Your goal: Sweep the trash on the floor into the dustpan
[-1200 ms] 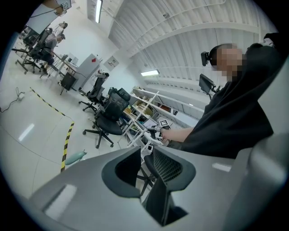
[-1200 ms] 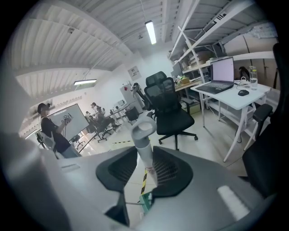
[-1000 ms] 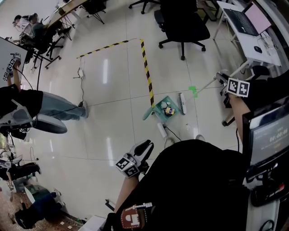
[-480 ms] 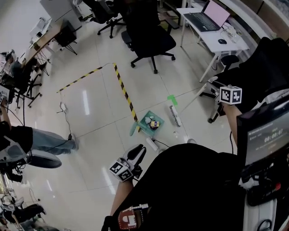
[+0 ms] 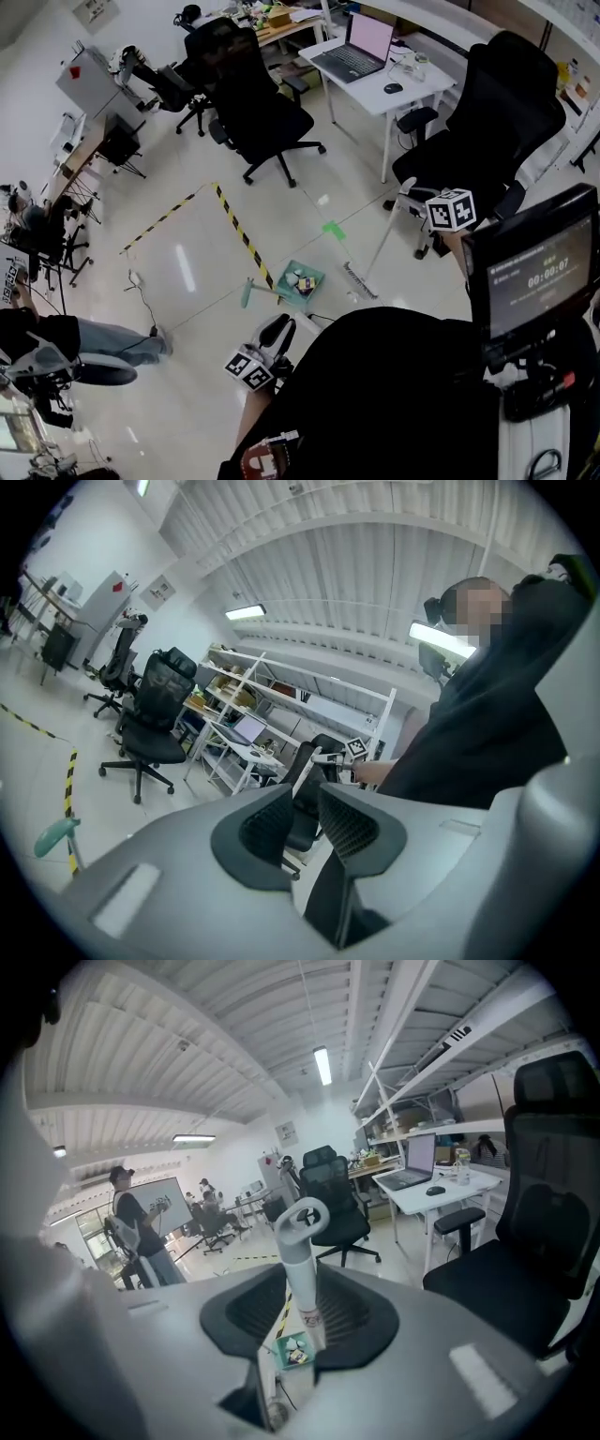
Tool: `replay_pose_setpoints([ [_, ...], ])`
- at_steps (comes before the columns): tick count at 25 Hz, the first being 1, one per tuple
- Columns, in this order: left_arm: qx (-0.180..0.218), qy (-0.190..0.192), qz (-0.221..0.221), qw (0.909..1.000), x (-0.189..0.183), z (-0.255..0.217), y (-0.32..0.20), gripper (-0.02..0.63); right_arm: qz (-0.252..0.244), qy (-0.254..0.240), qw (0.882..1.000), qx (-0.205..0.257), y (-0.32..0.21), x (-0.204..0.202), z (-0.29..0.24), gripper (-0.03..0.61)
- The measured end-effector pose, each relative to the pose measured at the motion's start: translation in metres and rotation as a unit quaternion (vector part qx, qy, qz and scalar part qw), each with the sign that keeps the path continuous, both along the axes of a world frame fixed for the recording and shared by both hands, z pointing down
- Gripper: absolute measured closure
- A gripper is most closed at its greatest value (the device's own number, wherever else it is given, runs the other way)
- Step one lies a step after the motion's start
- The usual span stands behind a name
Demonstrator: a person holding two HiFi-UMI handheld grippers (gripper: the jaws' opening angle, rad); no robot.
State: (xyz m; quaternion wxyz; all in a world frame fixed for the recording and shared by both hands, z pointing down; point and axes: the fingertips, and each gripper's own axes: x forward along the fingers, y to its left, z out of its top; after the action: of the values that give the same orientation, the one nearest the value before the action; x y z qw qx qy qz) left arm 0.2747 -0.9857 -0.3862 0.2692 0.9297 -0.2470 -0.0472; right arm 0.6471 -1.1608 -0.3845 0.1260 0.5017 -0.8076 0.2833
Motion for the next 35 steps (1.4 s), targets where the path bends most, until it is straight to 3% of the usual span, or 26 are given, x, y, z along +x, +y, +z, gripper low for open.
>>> replay_pose_setpoints([
  [4,0.005,-0.003,-0.036,0.9993,0.066,-0.01,0.045,0.525,-0.035,-0.017,0.999,0.001,0.045,0.048,-0.001,0.485],
  [8,-0.014,0.011,-0.088,0.996,0.127,-0.013,0.093,0.526,-0.083,-0.026,0.996,0.005,0.075,0.087,-0.005,0.483],
  [11,-0.03,-0.001,-0.087,0.9957,0.168,-0.006,0.122,0.526,-0.107,-0.033,0.994,0.008,0.096,0.107,-0.006,0.482],
  [14,-0.024,-0.004,-0.089,0.9957,0.183,-0.012,0.143,0.526,-0.119,-0.044,0.992,0.006,0.121,0.113,-0.006,0.479],
  [21,0.001,0.006,-0.087,0.9962,0.151,-0.027,0.17,0.526,-0.124,-0.055,0.991,0.009,0.175,0.092,-0.018,0.474],
  [30,-0.006,-0.001,-0.025,0.9997,0.057,-0.014,0.212,0.526,-0.042,-0.049,0.998,0.019,0.236,0.059,-0.032,0.476],
  [35,-0.008,-0.007,-0.008,0.9999,0.046,-0.014,0.222,0.528,-0.018,-0.061,0.998,0.019,0.264,0.058,-0.034,0.479],
])
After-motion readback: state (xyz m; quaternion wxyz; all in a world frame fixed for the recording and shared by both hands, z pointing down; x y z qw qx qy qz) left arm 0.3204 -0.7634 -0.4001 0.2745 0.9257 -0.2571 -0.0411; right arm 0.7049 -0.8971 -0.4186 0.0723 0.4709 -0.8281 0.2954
